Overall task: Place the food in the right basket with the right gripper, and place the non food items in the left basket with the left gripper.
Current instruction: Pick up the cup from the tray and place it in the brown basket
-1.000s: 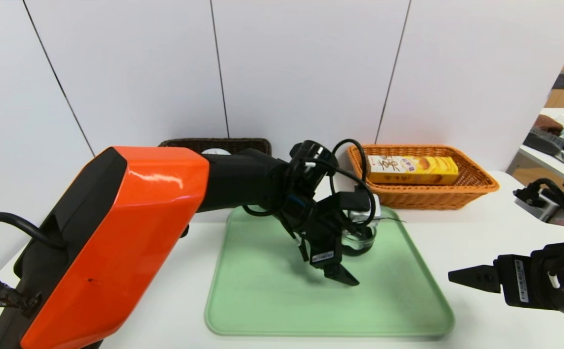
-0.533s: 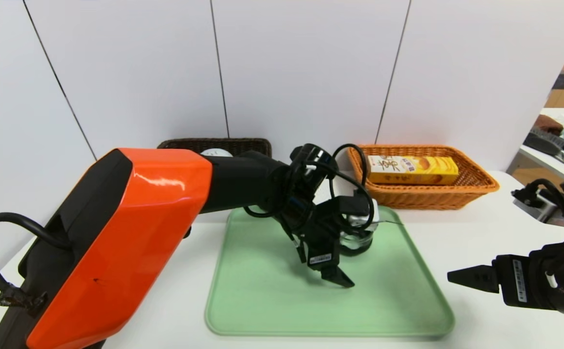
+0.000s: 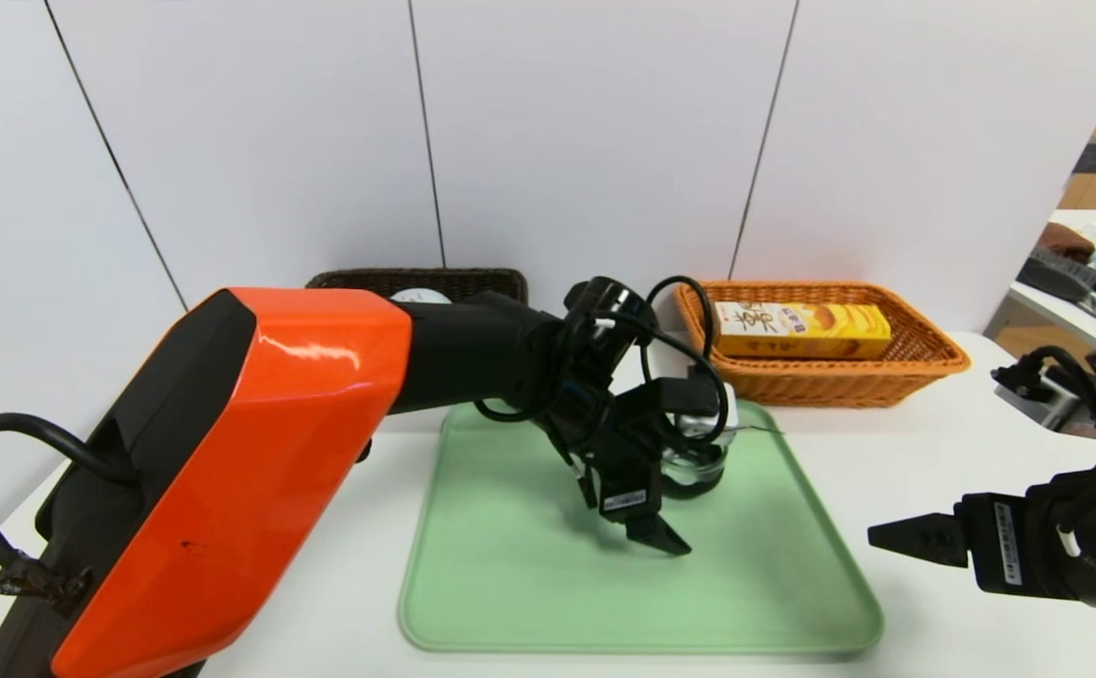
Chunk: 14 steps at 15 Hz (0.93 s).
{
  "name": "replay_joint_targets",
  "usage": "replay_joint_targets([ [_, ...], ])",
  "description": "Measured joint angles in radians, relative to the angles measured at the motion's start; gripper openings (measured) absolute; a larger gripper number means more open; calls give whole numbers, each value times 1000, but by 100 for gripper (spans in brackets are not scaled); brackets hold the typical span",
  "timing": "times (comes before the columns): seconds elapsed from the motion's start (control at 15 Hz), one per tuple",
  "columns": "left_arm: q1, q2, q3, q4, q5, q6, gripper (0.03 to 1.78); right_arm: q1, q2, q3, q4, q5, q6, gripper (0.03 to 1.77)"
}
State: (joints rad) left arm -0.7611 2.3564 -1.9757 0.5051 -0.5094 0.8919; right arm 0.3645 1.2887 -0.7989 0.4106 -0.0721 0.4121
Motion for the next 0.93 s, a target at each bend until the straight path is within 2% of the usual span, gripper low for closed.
replay_joint_targets([
  [0.33,0,-1,0,-3,0,-1,169,0,0,0,0,0,0,170],
  [0.4,0,-1,0,-3,0,-1,148,0,0,0,0,0,0,170],
  [0.6,0,-1,0,-4,-1,-1,104,0,0,0,0,-1,-1,170],
  [0.8,0,-2,0,-4,-2,-1,73,0,-1,0,0,-1,0,170],
  [0.87,0,-3,0,-4,-1,-1,28,0,-1,1,0,-1,0,170],
  [0.93,1,-5,-2,-8,-3,-1,7,0,-2,1,0,-1,0,170],
])
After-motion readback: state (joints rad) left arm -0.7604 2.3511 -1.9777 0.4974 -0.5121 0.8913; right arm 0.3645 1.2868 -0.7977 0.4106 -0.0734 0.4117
